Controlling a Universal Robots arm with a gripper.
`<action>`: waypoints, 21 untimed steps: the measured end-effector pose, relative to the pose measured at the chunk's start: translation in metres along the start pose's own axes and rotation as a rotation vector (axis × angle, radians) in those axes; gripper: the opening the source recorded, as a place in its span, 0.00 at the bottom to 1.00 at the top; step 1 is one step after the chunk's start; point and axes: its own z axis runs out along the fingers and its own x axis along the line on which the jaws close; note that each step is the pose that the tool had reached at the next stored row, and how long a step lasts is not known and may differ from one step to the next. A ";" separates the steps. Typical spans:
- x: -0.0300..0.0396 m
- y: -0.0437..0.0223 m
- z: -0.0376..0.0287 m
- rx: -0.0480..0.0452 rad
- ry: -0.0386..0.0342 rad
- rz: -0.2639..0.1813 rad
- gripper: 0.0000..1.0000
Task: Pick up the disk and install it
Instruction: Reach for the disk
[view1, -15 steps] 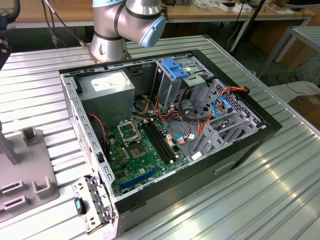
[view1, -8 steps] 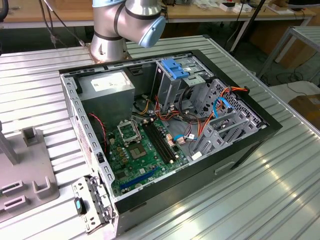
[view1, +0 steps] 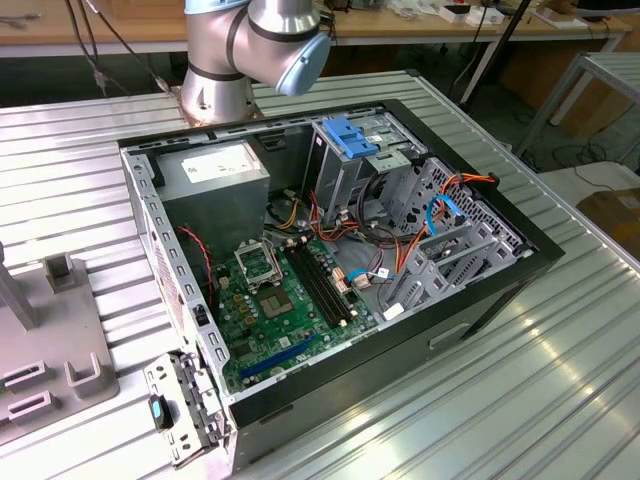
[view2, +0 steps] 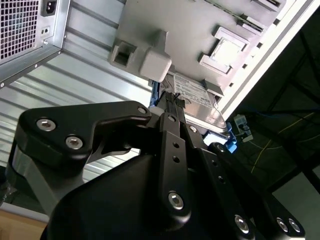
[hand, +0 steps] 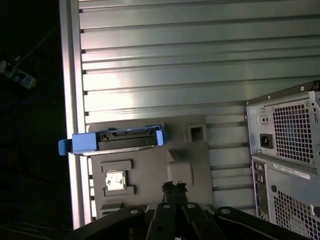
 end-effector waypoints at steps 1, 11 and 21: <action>0.0026 -0.0002 -0.0001 0.0001 0.0001 0.000 0.11; 0.0194 -0.0015 -0.0005 0.0000 0.0000 0.000 0.11; 0.0458 -0.0034 -0.0011 0.0000 0.0000 0.000 0.11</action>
